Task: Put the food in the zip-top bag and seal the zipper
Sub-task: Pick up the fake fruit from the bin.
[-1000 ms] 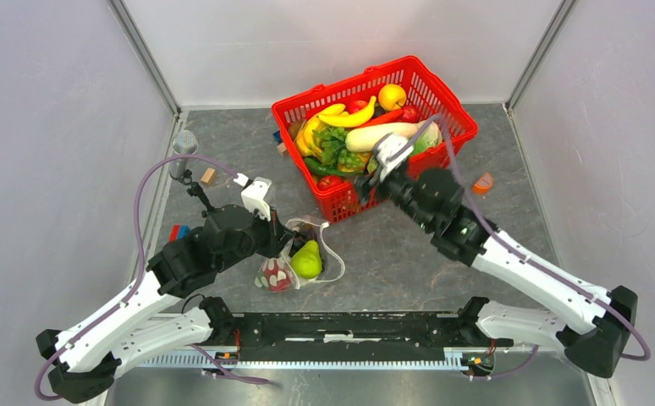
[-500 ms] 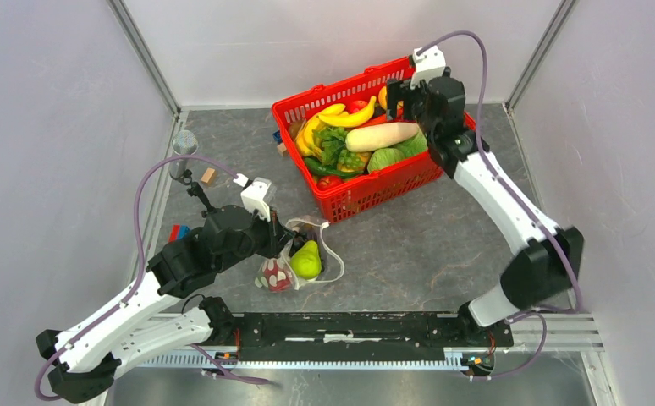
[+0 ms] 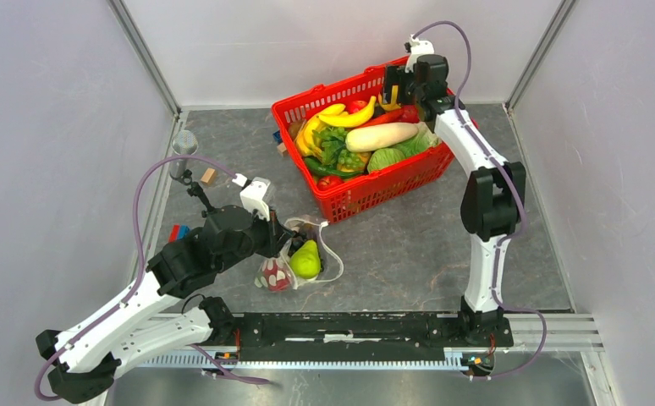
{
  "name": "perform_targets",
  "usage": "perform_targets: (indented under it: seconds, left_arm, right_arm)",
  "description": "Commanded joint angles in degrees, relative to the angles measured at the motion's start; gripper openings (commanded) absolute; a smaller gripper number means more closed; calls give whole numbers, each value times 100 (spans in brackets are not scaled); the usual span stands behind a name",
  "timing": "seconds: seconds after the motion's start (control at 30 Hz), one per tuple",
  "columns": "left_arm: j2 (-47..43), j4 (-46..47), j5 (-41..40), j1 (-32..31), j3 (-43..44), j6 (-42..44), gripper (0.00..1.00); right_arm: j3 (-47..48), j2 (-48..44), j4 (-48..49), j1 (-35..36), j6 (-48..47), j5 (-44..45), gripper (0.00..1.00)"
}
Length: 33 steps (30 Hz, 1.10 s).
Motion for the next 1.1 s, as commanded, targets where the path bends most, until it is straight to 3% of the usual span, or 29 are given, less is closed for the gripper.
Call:
perform_targets:
  seconds: [0.0, 0.33, 0.53, 0.7, 1.07]
  left_arm:
    - [-65, 57, -166, 24, 118, 21, 7]
    - [-13, 57, -136, 24, 144, 50, 7]
    - [-85, 40, -163, 24, 99, 14, 7]
    - [-135, 30, -190, 25, 94, -16, 7]
    - [-191, 35, -96, 28, 55, -84, 7]
  right_arm:
    - [410, 251, -44, 4, 181, -250, 96]
    - [843, 981, 30, -5, 59, -221, 95]
    - [794, 954, 275, -16, 148, -433, 71]
    - [79, 256, 904, -18, 291, -604, 52]
    - [-1294, -1383, 1512, -98, 325, -1078, 52]
